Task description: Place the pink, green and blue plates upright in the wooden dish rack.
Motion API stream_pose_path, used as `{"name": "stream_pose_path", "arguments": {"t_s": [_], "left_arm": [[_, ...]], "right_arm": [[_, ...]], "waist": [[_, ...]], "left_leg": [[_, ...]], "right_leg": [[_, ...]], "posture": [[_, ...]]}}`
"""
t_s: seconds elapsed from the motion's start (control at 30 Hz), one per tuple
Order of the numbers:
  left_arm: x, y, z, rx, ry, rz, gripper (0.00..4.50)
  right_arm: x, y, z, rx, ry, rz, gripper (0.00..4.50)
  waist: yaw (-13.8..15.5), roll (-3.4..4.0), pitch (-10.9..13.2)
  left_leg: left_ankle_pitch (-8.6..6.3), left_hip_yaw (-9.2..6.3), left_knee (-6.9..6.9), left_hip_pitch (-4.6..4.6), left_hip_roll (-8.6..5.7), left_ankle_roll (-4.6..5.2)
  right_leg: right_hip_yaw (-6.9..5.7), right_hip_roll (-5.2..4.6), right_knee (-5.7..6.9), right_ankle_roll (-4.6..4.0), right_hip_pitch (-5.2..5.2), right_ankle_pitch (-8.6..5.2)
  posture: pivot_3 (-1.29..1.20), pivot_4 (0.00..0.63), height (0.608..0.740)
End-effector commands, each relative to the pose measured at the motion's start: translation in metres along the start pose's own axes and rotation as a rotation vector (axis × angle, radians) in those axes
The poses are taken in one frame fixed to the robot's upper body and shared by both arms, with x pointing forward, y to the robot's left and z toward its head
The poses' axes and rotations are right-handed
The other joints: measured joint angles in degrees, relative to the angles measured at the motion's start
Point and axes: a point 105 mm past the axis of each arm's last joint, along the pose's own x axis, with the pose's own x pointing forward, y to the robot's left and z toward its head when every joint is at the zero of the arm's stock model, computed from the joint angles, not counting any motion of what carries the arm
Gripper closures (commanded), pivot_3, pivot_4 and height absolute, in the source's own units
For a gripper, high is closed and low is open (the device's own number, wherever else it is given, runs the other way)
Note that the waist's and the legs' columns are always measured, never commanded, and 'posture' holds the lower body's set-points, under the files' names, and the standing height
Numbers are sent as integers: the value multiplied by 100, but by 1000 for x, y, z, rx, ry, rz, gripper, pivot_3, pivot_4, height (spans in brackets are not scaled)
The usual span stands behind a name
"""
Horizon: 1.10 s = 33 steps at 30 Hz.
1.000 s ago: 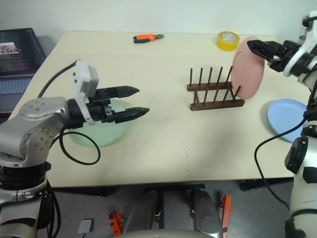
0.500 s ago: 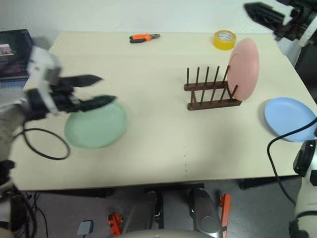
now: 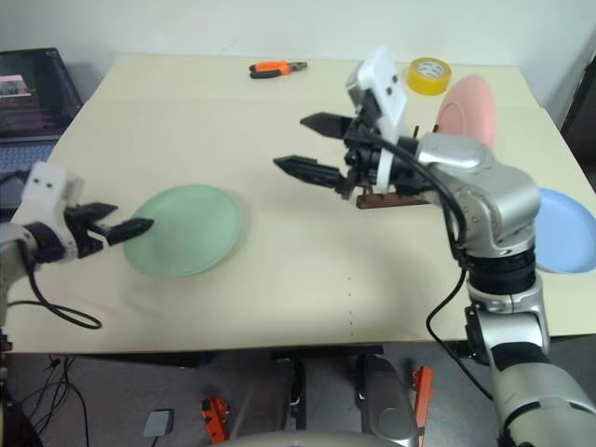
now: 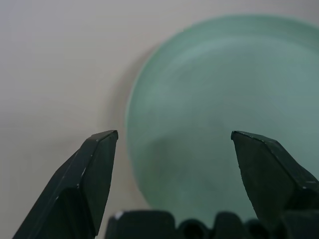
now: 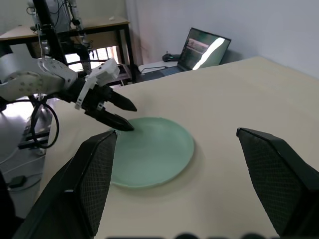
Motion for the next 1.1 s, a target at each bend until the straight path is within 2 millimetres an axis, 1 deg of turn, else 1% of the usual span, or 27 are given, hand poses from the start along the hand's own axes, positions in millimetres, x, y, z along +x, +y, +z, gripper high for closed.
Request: {"name": "stream_pose_path", "arguments": {"t_s": [0.03,0.17,0.23,0.33,0.4,0.5,0.6,0.67,0.73,0.77,0.8,0.83,0.87,0.9,0.93,0.97,1.0,1.03,1.1], "left_arm": [[0,7,0,-49,-20,49,472],[7,0,-3,-139,-38,28,472],[12,-6,-8,-153,-23,8,472],[20,-9,-18,-155,18,30,472],[24,-11,-18,-171,10,33,472],[26,-17,-14,-195,-3,23,1051],[26,-19,-7,-185,-15,21,2084],[25,-18,6,-183,-48,23,2743],[24,-17,20,-174,-81,34,3475],[24,-16,24,-170,-87,40,3865],[30,-20,41,-167,-126,80,4203],[33,-23,54,-167,-153,108,4486],[37,-37,73,-123,-190,110,4486],[38,-47,86,-91,-215,110,4486],[39,-57,96,-61,-230,99,4486],[38,-66,111,53,-251,121,4486],[37,-75,123,105,-273,125,4486],[36,-80,132,138,-289,128,4486],[34,-99,153,156,-321,87,4486]], "right_arm": [[-9,3,11,-23,-32,-13,319],[-14,2,11,-24,-16,-22,319],[-14,2,10,-24,-10,-24,319],[-13,5,7,-29,4,-18,319],[-12,6,6,-33,7,-18,319],[-10,7,7,-33,3,-17,280],[-9,10,6,-35,5,-11,280],[-7,13,3,-55,28,4,280],[-3,15,-9,-99,99,6,280],[-2,15,-14,-116,123,6,280],[6,17,-26,-201,180,23,280],[11,19,-34,-266,216,42,280],[19,22,-42,-328,241,61,280],[25,25,-47,-368,254,74,280],[29,25,-50,-407,258,78,280],[35,26,-57,-469,277,84,280],[41,28,-63,-517,293,92,280],[44,29,-67,-550,302,98,280],[55,28,-72,-558,307,82,280]], "waist": [[0,-3,-2],[-5,-4,-2],[-15,-5,-3],[-30,-5,-4],[-29,-6,-5],[-28,-7,-5],[-29,-7,-6],[-24,-8,-6],[-20,-10,-7],[-20,-16,-11],[-14,-17,-12],[10,-18,-13],[18,-23,-15],[19,-27,-17],[16,-28,-18],[3,-29,-18],[-11,-29,-18],[-25,-29,-18],[-42,-30,-18]], "left_leg": [[0,0,1,0,1,0],[0,0,2,5,5,0],[0,-1,3,6,6,0],[0,-1,2,6,7,0],[0,-2,2,6,6,1],[1,-2,4,7,4,1],[1,-1,10,7,5,1],[1,-2,12,6,5,1],[0,-3,13,6,5,1],[1,-4,13,6,4,1],[0,-5,13,5,5,1],[0,-5,14,5,4,1],[1,-9,18,6,0,1],[0,-11,23,5,1,1],[0,-11,24,5,1,1],[0,-8,26,5,0,1],[0,-4,25,5,-2,1],[0,0,24,6,-5,1],[0,4,24,5,-5,0]], "right_leg": [[0,0,0,2,0,1],[-2,2,4,-24,0,-13],[-3,4,6,-25,0,-13],[-3,5,6,-25,1,-12],[-3,5,8,-20,1,-9],[-2,5,9,3,2,4],[-1,5,8,3,4,5],[-2,5,7,1,5,4],[-3,5,6,0,5,3],[-4,5,6,0,5,3],[-6,5,5,-1,5,3],[-6,5,4,-4,7,0],[-9,4,5,-4,10,1],[-12,5,3,0,14,3],[-12,8,1,4,17,5],[-9,11,-1,11,19,9],[-3,13,-2,24,18,17],[2,19,-3,28,18,19],[7,35,-5,30,16,20]], "posture": [[0,150,740],[0,150,740],[0,150,740],[0,150,740],[0,150,740],[0,150,740],[0,150,740],[0,150,740],[0,150,740],[0,150,740],[0,150,740],[0,150,740],[0,150,740],[0,150,740],[0,150,740],[0,150,740],[0,150,740],[0,150,740],[0,150,740]]}}
